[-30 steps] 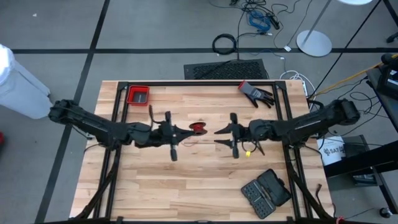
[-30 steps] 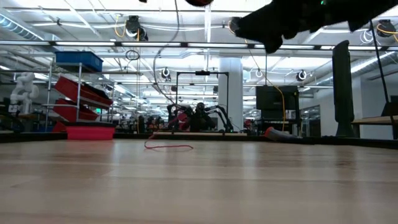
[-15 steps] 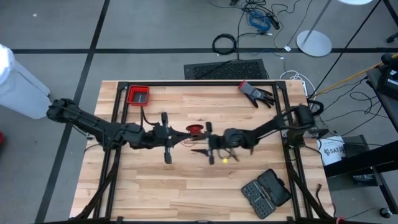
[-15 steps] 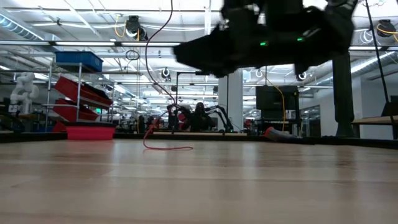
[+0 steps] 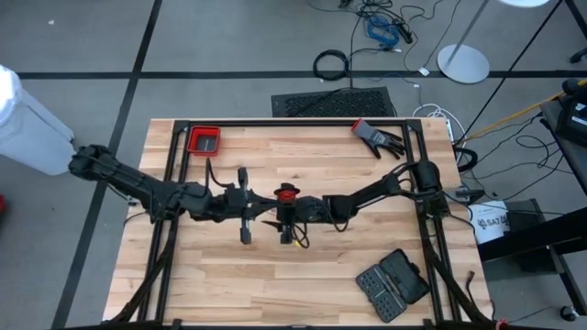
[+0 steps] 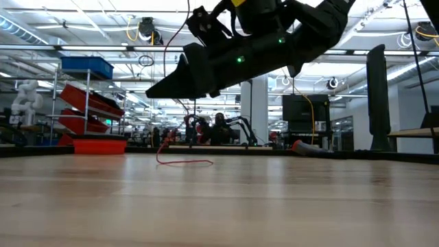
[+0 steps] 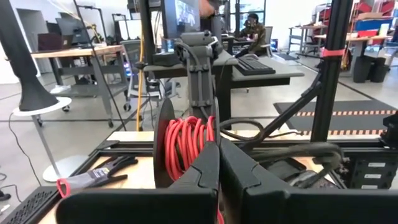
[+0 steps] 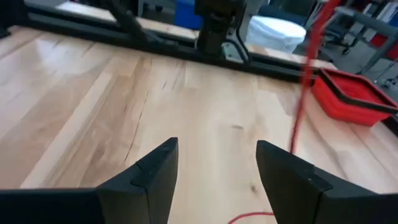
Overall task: Coil cords
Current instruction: Coil the red wire onto the spool
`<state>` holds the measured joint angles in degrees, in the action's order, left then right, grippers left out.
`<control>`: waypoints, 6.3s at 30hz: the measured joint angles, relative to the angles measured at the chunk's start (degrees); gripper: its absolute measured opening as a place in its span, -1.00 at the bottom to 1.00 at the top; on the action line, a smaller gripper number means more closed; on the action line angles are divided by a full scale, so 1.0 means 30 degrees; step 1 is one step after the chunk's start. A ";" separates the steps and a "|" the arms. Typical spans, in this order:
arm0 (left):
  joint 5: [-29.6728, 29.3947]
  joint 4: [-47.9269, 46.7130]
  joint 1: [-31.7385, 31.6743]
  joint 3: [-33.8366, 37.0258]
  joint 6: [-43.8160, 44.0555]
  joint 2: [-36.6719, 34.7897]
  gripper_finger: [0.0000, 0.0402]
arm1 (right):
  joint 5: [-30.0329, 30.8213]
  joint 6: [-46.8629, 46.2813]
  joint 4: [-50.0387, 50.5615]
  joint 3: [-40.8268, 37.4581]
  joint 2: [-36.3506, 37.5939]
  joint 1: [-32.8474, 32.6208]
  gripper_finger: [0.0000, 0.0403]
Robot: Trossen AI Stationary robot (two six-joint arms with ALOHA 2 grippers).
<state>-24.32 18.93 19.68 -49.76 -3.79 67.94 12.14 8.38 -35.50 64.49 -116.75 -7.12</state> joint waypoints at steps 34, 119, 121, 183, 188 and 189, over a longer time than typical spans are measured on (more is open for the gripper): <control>-0.2205 -0.1650 0.2098 0.0007 -0.0510 -0.1990 -1.00 | 0.2413 0.1303 0.1425 -0.0007 0.1195 -0.0820 0.00; -0.0439 -0.7058 0.3196 0.0007 0.0675 -0.3942 -1.00 | 1.0987 -0.7540 2.5065 0.0000 1.5839 -0.9194 -1.00; -0.0573 -0.6740 0.3198 0.0004 0.0685 -0.3946 -1.00 | 1.0987 -0.7483 2.4962 0.0000 1.5839 -0.9194 -1.00; 0.5726 -0.6799 0.0653 0.0007 0.2652 -0.0528 -1.00 | 0.9344 0.3365 1.0912 0.0022 1.3625 -0.9118 -1.00; 0.7635 -0.5662 0.0008 0.0005 0.2652 0.0521 -1.00 | 0.9351 0.4099 1.0109 0.0022 1.3121 -0.8775 -1.00; 0.8080 -0.5365 -0.0073 0.0005 0.2652 0.0703 -1.00 | 0.9348 0.4232 0.9927 0.0022 1.3004 -0.8681 -1.00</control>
<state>-0.08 2.84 19.46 -49.74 4.16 70.05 40.18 21.08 -5.71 64.55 -77.74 -33.16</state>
